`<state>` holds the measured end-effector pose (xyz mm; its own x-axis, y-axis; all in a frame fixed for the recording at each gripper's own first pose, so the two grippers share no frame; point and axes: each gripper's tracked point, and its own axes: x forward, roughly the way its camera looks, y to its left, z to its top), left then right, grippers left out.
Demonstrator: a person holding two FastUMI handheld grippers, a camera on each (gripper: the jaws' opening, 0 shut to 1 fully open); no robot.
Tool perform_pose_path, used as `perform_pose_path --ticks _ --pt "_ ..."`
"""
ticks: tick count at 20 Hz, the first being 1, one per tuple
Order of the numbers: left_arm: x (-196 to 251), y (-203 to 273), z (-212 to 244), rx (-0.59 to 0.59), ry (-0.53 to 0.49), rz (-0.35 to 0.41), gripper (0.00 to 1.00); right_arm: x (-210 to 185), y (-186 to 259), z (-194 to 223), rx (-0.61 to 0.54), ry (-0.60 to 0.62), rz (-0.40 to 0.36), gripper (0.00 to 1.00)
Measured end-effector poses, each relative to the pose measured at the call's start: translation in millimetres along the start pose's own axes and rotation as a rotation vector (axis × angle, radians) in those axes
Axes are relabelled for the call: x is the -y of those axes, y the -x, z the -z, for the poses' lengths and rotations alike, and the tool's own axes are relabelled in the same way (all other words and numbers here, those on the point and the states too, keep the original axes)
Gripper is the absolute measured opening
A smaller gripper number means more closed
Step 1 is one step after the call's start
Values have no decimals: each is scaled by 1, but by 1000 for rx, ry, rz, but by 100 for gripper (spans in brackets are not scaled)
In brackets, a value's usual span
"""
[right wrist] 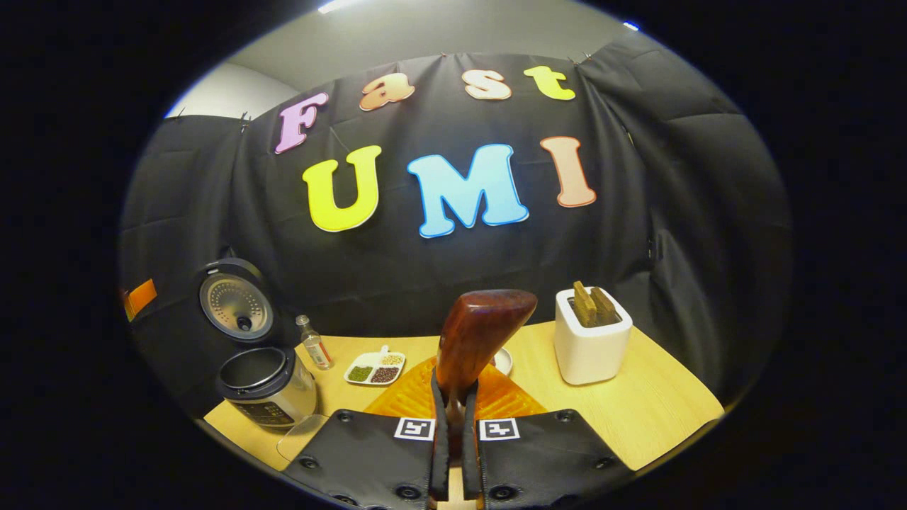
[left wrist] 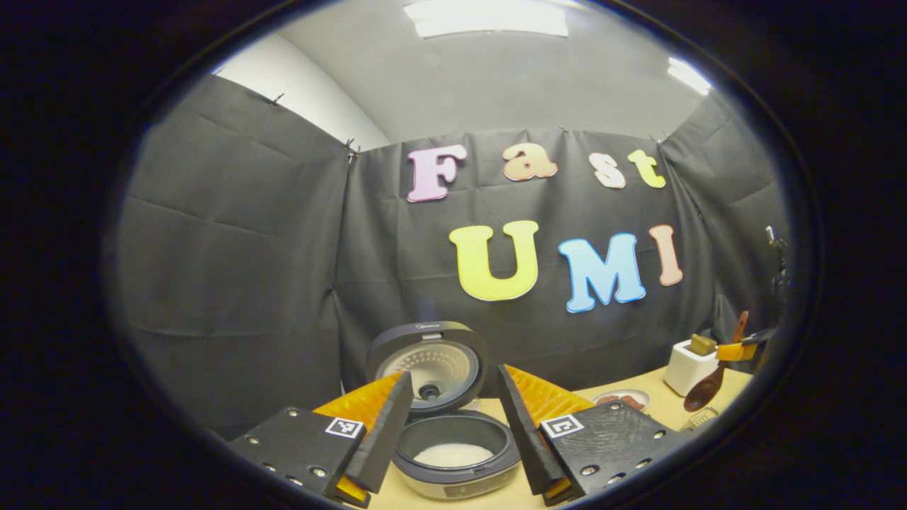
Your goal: Close the left gripper, press the button to open the rice cooker; take a wooden spoon from the chopstick holder with the right hand, scoop a spoonful of rice and pour it into the rice cooker, then put the wooden spoon back into the chopstick holder.
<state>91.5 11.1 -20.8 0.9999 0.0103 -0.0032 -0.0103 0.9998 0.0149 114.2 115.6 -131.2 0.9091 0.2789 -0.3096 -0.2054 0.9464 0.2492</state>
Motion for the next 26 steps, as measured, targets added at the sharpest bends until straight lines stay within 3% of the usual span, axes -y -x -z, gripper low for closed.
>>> perform_pose_path --ticks 5,9,17,21,23,24,25,26 --pt "11 2 -2 -2 -4 17 75 35 7 27 -47 -34 77 5" --pt "13 6 -2 -8 -8 17 75 56 11 56 -98 -82 120 9" --pt "10 10 -7 -7 -24 4 76 69 7 110 -216 -218 124 13" --pt "10 9 -8 -4 -27 6 76 70 12 109 -208 -238 112 22" --pt "12 7 -9 -4 -20 10 75 77 17 99 -183 -206 128 51" --pt "13 5 -9 -3 -16 12 75 82 21 95 -172 -181 146 81" --pt "14 3 -10 -1 -15 14 75 87 25 90 -161 -156 161 98" --pt "15 0 -12 1 -16 17 76 92 31 85 -147 -129 180 98"
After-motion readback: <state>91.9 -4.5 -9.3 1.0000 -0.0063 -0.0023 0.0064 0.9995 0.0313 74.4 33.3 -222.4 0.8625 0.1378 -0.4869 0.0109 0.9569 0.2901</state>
